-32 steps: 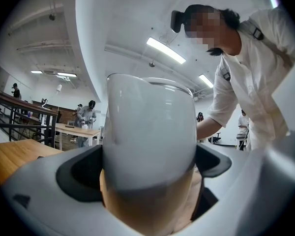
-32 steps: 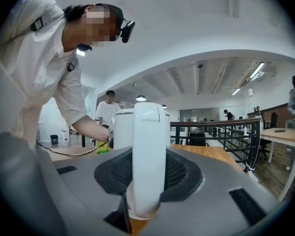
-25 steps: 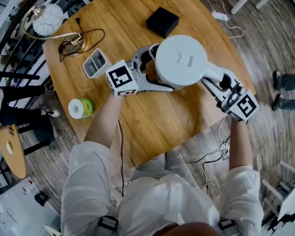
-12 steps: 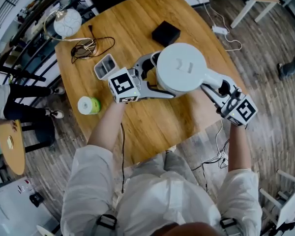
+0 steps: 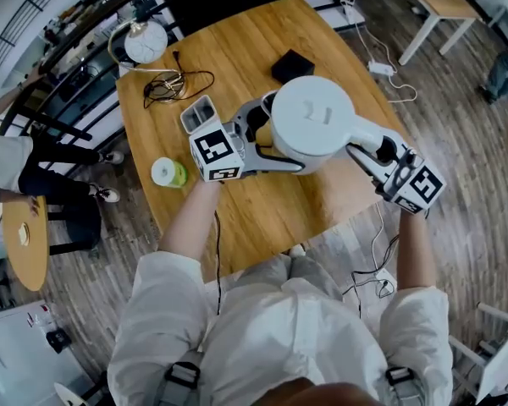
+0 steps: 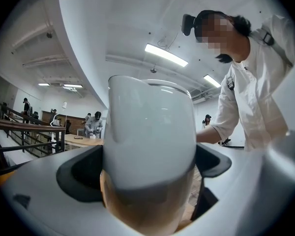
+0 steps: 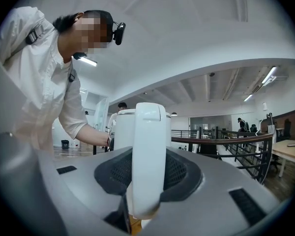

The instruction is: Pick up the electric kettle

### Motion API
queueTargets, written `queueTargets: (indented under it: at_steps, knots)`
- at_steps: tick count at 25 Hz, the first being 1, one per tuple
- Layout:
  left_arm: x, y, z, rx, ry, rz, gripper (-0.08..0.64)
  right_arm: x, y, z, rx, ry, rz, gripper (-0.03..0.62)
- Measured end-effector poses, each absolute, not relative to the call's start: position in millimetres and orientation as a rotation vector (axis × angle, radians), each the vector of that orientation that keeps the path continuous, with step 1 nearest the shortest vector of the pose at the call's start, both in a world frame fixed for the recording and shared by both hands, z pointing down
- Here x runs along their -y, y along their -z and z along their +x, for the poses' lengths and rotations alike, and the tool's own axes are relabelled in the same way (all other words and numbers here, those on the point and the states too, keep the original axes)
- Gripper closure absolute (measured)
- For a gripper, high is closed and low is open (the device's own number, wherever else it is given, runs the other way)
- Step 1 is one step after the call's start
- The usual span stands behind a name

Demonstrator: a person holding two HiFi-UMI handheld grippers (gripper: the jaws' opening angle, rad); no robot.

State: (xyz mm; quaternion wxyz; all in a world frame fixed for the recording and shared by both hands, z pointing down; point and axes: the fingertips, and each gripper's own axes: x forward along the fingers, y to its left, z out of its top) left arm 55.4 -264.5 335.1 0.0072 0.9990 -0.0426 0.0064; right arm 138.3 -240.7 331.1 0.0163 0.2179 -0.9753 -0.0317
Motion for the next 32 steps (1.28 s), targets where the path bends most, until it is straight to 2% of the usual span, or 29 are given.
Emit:
queueTargets:
  at_steps: [14,32]
  knots:
    - [213,-282,26,0.257,-0.025,3.136,-0.021,195,-280,112,3.07,0.109,0.57,0.472]
    - [201,-276,-1,0.37,-0.015,3.123,-0.021,189,-276,85,3.111,0.11,0.448,0.474]
